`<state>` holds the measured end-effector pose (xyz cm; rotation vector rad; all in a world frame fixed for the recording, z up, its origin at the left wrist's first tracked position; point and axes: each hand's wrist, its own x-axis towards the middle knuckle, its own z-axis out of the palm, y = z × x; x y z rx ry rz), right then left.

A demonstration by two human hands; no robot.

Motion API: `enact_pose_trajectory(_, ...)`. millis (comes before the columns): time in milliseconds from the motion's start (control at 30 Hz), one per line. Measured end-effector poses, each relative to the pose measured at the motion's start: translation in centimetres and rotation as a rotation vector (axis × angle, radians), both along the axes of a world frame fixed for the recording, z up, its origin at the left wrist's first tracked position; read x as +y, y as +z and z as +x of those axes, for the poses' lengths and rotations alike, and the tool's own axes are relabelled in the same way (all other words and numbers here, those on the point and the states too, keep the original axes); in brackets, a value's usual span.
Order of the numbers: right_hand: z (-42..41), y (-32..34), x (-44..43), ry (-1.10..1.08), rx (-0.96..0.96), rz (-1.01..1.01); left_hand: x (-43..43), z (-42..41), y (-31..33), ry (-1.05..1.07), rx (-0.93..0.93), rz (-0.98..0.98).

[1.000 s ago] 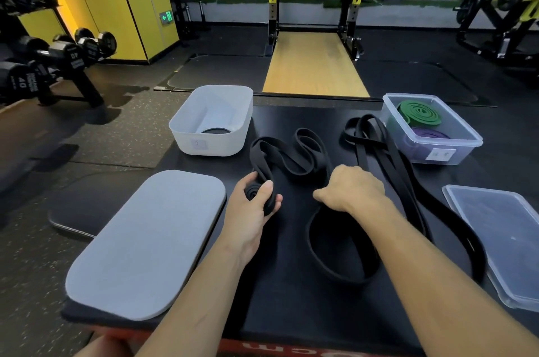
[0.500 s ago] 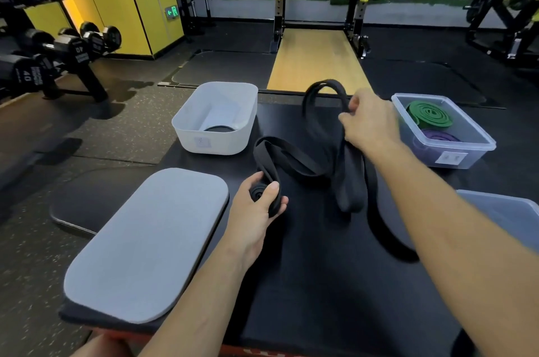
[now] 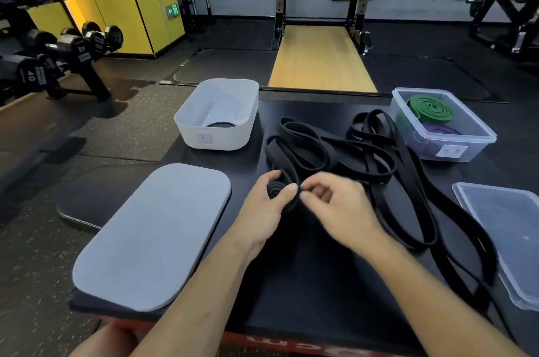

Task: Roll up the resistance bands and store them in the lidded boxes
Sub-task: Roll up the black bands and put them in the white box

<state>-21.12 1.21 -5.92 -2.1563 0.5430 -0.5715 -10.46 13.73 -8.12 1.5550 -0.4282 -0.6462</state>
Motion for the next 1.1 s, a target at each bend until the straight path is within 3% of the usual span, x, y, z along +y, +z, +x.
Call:
enact_pose_trajectory(133,-2.4,-0.9,2.5,0.076,0.047,0.476,0.8,-1.0,0.2,-0.045,-0.008,0.002)
enact_pose_trajectory(233,-3.1,-0.3,3.4,0.057,-0.032,0.687,1.2,-1.8,0.7,-0.086,0.009,-0.009)
enact_pose_trajectory(500,-3.9,0.2,3.7,-0.021,-0.085,0.807,2.7,-2.7,1.9,-0.244,0.016,0.166)
enact_pose_trajectory(700,-5.0,0.1,3.6,0.016,-0.075,0.847,4.1,-2.3,2.5,-0.356,0.011,0.176)
enact_pose_trajectory(867,-5.4,-0.8,3.7,0.02,-0.126,0.834,4.9,-2.2,1.6,-0.165,0.177,0.085)
enact_pose_trajectory(1100,-5.5,-1.3,3.4,0.047,-0.12,0.865,5.0,-2.3,1.7,-0.176,0.175,0.122)
